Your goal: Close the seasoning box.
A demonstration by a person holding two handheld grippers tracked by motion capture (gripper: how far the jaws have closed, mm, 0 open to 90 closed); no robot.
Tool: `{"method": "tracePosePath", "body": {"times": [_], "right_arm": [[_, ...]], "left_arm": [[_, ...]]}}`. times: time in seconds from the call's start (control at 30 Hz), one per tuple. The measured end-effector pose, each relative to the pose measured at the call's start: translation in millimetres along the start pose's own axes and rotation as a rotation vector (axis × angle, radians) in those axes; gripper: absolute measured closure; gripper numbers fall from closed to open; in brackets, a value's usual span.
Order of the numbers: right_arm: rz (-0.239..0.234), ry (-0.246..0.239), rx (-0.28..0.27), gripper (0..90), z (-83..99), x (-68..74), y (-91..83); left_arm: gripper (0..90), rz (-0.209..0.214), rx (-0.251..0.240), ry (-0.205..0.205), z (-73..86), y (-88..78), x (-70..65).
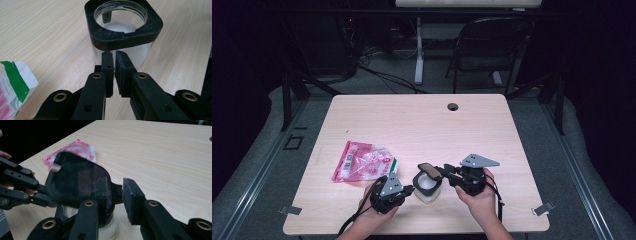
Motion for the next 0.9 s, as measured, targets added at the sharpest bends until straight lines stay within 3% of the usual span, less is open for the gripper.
{"method": "tracePosePath", "body": {"times": [0.17,0.43,0.9], "right_arm": [[-0.009,-0.011,0.027,73.7,3.5,2.3,5.4],[-0.011,-0.009,0.021,72.2,3.3,2.8,5.0],[-0.016,-0.010,0.029,67.8,3.5,3.6,4.9]], "left_arm": [[84.7,-0.002,0.000,-0.005,0.7,-1.3,1.7],[81.6,-0.018,-0.011,-0.016,0.9,-3.7,6.0],[65.3,-0.038,-0.025,-0.043,1.8,-5.9,11.2]]}}
Point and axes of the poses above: each handheld gripper's, and its own axes: y roughly forward along the jaws, z roughly out of its underside, x roughly to its left, the point moved 2 cm from there along y, roughly forward along the jaws, and after that the axes turned 10 degrees about -z, right-handed, at the moved point
